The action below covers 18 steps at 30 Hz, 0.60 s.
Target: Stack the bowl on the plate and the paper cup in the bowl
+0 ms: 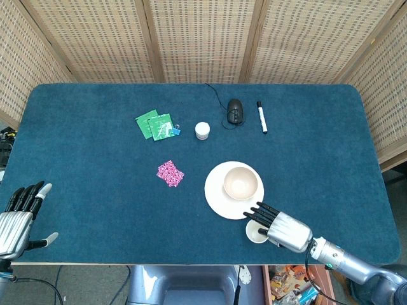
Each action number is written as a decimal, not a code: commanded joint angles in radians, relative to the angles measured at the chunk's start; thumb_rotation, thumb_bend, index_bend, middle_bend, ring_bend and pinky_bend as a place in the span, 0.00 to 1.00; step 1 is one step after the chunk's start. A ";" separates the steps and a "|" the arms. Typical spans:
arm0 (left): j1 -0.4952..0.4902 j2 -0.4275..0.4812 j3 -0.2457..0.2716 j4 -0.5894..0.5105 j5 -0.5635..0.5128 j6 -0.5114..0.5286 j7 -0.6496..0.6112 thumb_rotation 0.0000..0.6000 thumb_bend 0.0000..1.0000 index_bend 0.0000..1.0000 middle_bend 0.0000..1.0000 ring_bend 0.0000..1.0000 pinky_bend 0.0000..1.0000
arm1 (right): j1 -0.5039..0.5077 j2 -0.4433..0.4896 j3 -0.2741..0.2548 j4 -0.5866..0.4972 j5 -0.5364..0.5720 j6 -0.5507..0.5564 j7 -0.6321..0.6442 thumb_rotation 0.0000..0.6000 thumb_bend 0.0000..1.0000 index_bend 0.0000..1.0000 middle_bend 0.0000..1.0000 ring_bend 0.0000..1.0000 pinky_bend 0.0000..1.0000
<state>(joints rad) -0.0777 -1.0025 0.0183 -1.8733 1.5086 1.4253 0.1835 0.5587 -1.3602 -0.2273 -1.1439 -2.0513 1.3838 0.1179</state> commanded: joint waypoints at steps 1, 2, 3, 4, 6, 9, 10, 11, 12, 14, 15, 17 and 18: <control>0.000 0.001 0.001 0.001 0.000 -0.001 -0.001 1.00 0.00 0.00 0.00 0.00 0.00 | 0.000 0.002 0.029 -0.003 0.014 0.060 0.046 1.00 0.57 0.63 0.00 0.00 0.01; 0.000 0.001 0.001 0.001 0.000 -0.001 -0.002 1.00 0.00 0.00 0.00 0.00 0.00 | 0.002 0.005 0.034 -0.009 0.018 0.065 0.050 1.00 0.57 0.64 0.00 0.00 0.01; 0.000 0.001 0.001 0.001 0.000 -0.001 -0.003 1.00 0.00 0.00 0.00 0.00 0.00 | 0.004 0.010 0.044 -0.017 0.024 0.074 0.056 1.00 0.57 0.64 0.00 0.00 0.01; 0.000 0.001 0.001 0.001 0.000 0.000 -0.003 1.00 0.00 0.00 0.00 0.00 0.00 | 0.007 0.014 0.056 -0.026 0.033 0.081 0.062 1.00 0.57 0.64 0.00 0.00 0.01; 0.001 0.002 0.001 0.002 -0.001 0.000 -0.005 1.00 0.00 0.00 0.00 0.00 0.00 | 0.016 0.023 0.081 -0.044 0.053 0.088 0.072 1.00 0.57 0.63 0.00 0.00 0.02; 0.001 0.002 0.002 0.004 -0.002 0.000 -0.008 1.00 0.00 0.00 0.00 0.00 0.00 | 0.042 0.037 0.127 -0.072 0.092 0.072 0.076 1.00 0.57 0.64 0.00 0.00 0.02; 0.000 0.002 0.001 0.004 -0.002 -0.001 -0.008 1.00 0.00 0.00 0.00 0.00 0.00 | 0.059 0.039 0.154 -0.082 0.119 0.049 0.070 1.00 0.57 0.64 0.00 0.00 0.02; 0.000 0.002 0.001 0.005 -0.002 -0.001 -0.008 1.00 0.00 0.00 0.00 0.00 0.00 | 0.070 0.040 0.167 -0.090 0.135 0.026 0.065 1.00 0.57 0.64 0.00 0.00 0.02; 0.000 0.002 0.001 0.005 -0.003 -0.001 -0.008 1.00 0.00 0.00 0.00 0.00 0.00 | 0.080 0.040 0.180 -0.097 0.152 0.005 0.058 1.00 0.57 0.64 0.00 0.00 0.02; 0.000 0.001 -0.001 0.004 -0.004 0.002 -0.007 1.00 0.00 0.00 0.00 0.00 0.00 | 0.105 0.031 0.206 -0.106 0.198 -0.062 0.040 1.00 0.57 0.64 0.00 0.00 0.02; 0.000 0.001 -0.001 0.002 -0.003 0.001 -0.007 1.00 0.00 0.00 0.00 0.00 0.00 | 0.116 0.024 0.218 -0.107 0.221 -0.097 0.030 1.00 0.57 0.64 0.00 0.00 0.02; -0.001 0.002 0.000 0.002 -0.003 0.000 -0.009 1.00 0.00 0.00 0.00 0.00 0.00 | 0.132 0.007 0.237 -0.106 0.259 -0.146 0.010 1.00 0.57 0.64 0.00 0.00 0.03; 0.000 0.003 0.000 0.002 -0.003 0.001 -0.010 1.00 0.00 0.00 0.00 0.00 0.00 | 0.137 -0.003 0.246 -0.103 0.278 -0.166 0.002 1.00 0.57 0.64 0.00 0.00 0.03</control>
<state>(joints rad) -0.0779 -0.9998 0.0184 -1.8718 1.5051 1.4259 0.1738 0.6645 -1.3404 -0.0177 -1.2400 -1.8308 1.2821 0.1499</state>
